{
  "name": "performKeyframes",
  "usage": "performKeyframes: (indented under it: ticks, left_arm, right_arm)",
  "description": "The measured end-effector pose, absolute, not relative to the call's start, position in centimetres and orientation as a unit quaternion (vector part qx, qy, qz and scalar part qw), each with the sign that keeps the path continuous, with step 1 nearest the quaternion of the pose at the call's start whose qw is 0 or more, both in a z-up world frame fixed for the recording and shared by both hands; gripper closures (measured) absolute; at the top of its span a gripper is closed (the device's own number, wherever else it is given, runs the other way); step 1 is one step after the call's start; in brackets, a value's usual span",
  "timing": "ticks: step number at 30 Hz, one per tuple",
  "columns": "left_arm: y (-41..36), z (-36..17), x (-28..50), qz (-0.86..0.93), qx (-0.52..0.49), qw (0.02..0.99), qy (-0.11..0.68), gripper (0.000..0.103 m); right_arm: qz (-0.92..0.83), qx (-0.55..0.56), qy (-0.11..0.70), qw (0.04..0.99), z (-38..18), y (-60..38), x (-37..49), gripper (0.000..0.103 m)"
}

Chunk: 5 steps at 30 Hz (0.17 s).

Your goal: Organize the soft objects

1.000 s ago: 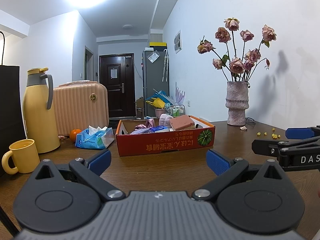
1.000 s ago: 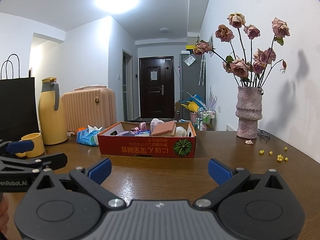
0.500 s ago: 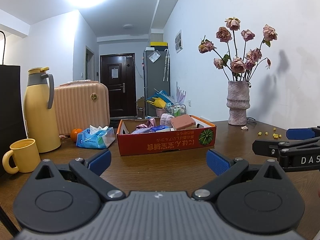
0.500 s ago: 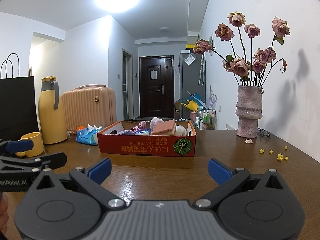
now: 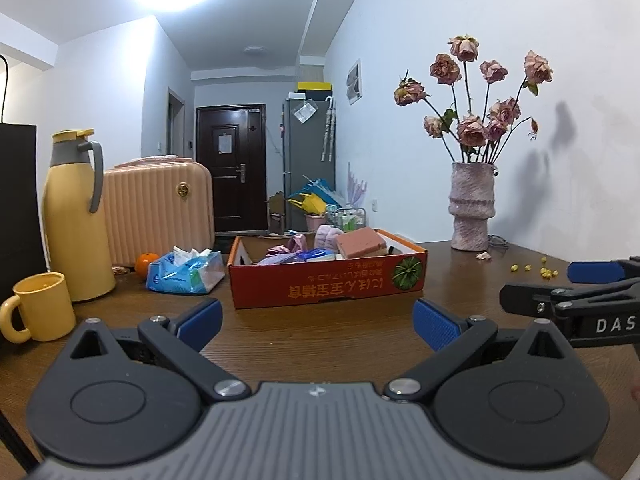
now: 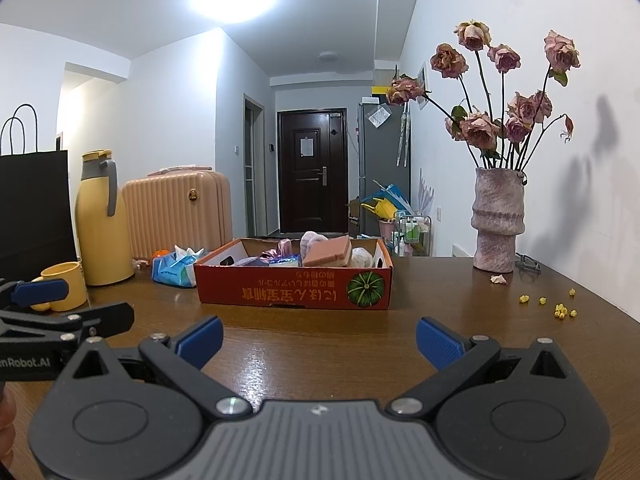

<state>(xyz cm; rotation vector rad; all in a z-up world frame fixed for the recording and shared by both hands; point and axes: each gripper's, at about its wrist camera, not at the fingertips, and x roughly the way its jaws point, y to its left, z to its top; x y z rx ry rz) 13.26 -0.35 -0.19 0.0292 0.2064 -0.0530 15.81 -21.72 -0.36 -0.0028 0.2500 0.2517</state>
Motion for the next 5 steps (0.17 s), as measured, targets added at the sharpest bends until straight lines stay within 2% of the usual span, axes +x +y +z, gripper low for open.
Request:
performKeyframes:
  ticks: [5]
  left_arm:
    - [-0.10, -0.29, 13.32, -0.034, 0.011, 0.994, 0.102, 0.000]
  right_arm:
    - [0.125, -0.002, 0.127, 0.984, -0.47, -21.78, 15.89, 0.000]
